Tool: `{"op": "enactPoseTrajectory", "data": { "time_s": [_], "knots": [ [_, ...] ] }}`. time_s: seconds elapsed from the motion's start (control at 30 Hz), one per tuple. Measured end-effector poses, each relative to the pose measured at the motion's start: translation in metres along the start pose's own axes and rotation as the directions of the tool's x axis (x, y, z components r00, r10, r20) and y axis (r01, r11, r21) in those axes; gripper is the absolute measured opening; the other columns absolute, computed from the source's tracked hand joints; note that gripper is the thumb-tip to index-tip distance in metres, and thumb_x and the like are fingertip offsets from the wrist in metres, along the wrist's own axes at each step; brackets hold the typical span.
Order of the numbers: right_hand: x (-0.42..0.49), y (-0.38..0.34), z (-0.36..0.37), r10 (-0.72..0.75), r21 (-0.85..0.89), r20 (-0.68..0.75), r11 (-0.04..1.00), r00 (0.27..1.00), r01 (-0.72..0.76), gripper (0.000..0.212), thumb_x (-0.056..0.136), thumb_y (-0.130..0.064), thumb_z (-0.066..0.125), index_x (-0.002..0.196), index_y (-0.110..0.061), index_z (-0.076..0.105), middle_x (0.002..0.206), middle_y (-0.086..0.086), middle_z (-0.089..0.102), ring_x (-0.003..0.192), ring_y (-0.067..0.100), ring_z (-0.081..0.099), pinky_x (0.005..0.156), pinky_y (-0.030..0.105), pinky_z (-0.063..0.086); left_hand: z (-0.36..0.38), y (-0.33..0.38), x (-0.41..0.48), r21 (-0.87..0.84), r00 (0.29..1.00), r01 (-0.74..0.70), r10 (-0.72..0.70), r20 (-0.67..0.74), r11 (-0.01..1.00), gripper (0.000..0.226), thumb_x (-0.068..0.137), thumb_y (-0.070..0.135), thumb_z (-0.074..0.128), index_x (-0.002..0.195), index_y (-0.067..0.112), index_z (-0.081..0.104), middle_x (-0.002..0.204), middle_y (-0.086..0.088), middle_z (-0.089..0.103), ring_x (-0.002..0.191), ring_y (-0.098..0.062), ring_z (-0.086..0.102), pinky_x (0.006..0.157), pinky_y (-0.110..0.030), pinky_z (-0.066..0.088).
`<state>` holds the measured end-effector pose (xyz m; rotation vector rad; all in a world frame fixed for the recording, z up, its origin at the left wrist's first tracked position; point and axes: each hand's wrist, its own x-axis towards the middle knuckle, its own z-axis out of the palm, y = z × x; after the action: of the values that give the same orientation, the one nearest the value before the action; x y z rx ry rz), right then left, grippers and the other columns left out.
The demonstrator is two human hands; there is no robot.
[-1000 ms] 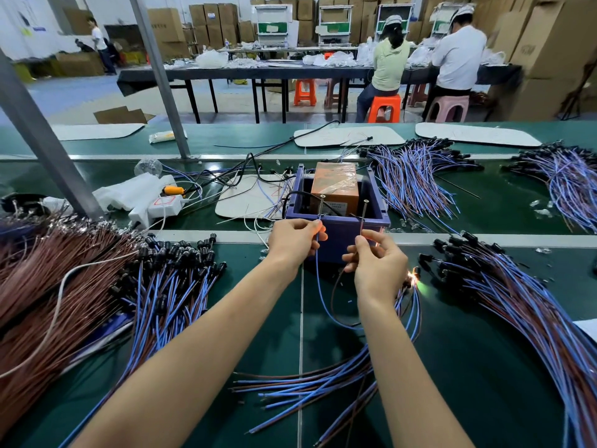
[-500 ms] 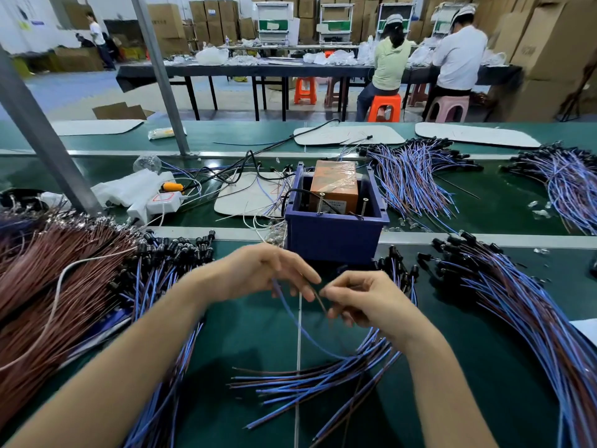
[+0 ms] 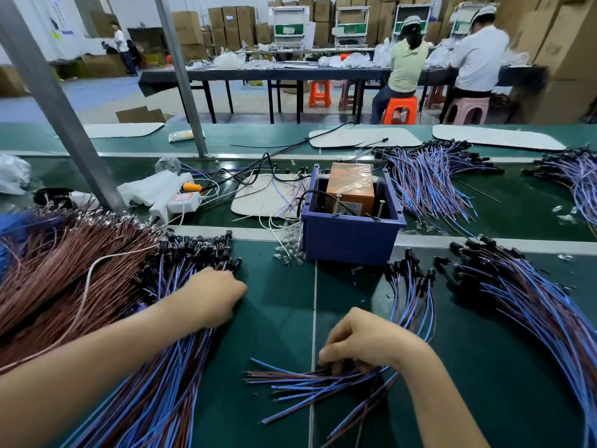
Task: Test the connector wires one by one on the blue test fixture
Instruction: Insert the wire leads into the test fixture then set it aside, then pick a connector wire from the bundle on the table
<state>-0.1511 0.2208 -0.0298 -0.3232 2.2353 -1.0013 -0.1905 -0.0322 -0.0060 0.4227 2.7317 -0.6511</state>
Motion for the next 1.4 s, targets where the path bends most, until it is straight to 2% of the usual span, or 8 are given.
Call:
{"op": "enactPoseTrajectory", "data": {
  "time_s": [0.17,0.3,0.47,0.63,0.73,1.07,1.2,1.4],
  "knots": [
    [-0.003,-0.002,-0.001,-0.032,0.090,-0.025,0.995,0.999,0.034,0.023,0.087,-0.029,0.065,0.068,-0.020,0.073,0.057,-0.002,0.066,0.035,0.006,0.034,0.038,0.015,0.030,0.002,0.014,0.004,0.143,1.000,-0.012,0.011,0.005,0.990,0.043,0.089,0.005,0.047,0.130,0.013,0.038,0.121,-0.009,0.053,0.110,-0.032,0.057,0.081,-0.035,0.040],
    [-0.001,-0.019,0.006,-0.109,0.448,-0.060,0.886,0.992,0.124,0.044,0.099,-0.040,0.046,0.086,-0.010,0.076,0.058,0.005,0.066,0.035,0.008,0.037,0.036,0.016,0.028,-0.036,0.016,0.000,-0.285,0.953,-0.082,-0.009,-0.302,0.955,0.031,0.090,0.019,0.059,0.120,0.018,0.050,0.115,-0.006,0.044,0.100,-0.030,0.059,0.081,-0.040,0.048],
    [0.003,-0.061,0.004,-0.160,0.843,-0.151,0.495,0.975,0.212,0.057,0.101,-0.046,0.025,0.092,-0.008,0.067,0.071,0.008,0.071,0.047,0.017,0.060,0.043,0.020,0.046,-0.092,0.044,-0.024,-0.329,0.463,-0.622,-0.006,-0.887,0.710,0.010,0.081,0.010,0.073,0.088,0.006,0.067,0.095,-0.005,0.051,0.073,-0.017,0.056,0.072,-0.022,0.046],
    [-0.020,-0.060,-0.031,-0.160,0.918,-0.388,0.027,0.908,0.397,0.054,0.103,-0.034,0.028,0.086,-0.010,0.073,0.071,0.004,0.072,0.056,0.012,0.066,0.049,0.019,0.052,-0.087,0.067,-0.058,-0.043,0.264,-0.784,0.270,-0.926,0.619,0.013,0.091,0.015,0.058,0.084,0.008,0.066,0.089,-0.007,0.057,0.084,-0.013,0.057,0.074,-0.019,0.048],
    [-0.024,-0.053,-0.048,0.072,0.823,-0.568,0.047,0.820,0.566,0.042,0.104,-0.031,0.030,0.092,-0.008,0.064,0.055,0.000,0.064,0.036,0.009,0.047,0.037,0.016,0.040,-0.050,0.080,-0.067,-0.183,0.490,-0.791,0.425,-0.761,0.584,0.011,0.087,0.032,0.051,0.079,0.031,0.059,0.080,0.013,0.058,0.076,0.006,0.047,0.073,-0.011,0.042],
    [-0.018,-0.047,-0.043,0.140,0.615,-0.787,0.252,0.601,0.747,0.037,0.105,-0.025,0.032,0.093,-0.008,0.063,0.046,-0.004,0.036,0.035,0.007,0.021,0.035,0.017,0.017,-0.027,0.059,-0.033,-0.265,0.618,-0.742,0.477,-0.625,0.615,0.020,0.091,0.024,0.056,0.106,0.018,0.068,0.087,0.006,0.064,0.076,-0.011,0.058,0.069,-0.023,0.048],
    [-0.005,-0.052,-0.031,0.019,0.584,-0.760,0.459,0.650,0.669,0.037,0.104,-0.024,0.034,0.087,-0.010,0.063,0.044,-0.002,0.038,0.032,0.007,0.024,0.037,0.012,0.019,-0.078,0.048,-0.008,-0.742,0.747,-0.588,-0.136,-0.651,0.323,0.017,0.094,0.011,0.057,0.104,0.013,0.071,0.086,0.000,0.073,0.067,0.001,0.059,0.064,-0.008,0.040],
    [-0.003,-0.058,-0.023,-0.215,0.265,-0.769,0.750,0.603,0.606,0.036,0.103,-0.020,0.039,0.080,-0.017,0.066,0.041,-0.005,0.040,0.038,0.007,0.032,0.043,0.020,0.027,-0.142,0.057,-0.004,-0.807,0.812,-0.578,-0.172,-0.557,-0.118,0.023,0.098,0.015,0.051,0.116,0.009,0.063,0.091,-0.001,0.071,0.048,-0.002,0.043,0.047,-0.009,0.039]
  ]
}}
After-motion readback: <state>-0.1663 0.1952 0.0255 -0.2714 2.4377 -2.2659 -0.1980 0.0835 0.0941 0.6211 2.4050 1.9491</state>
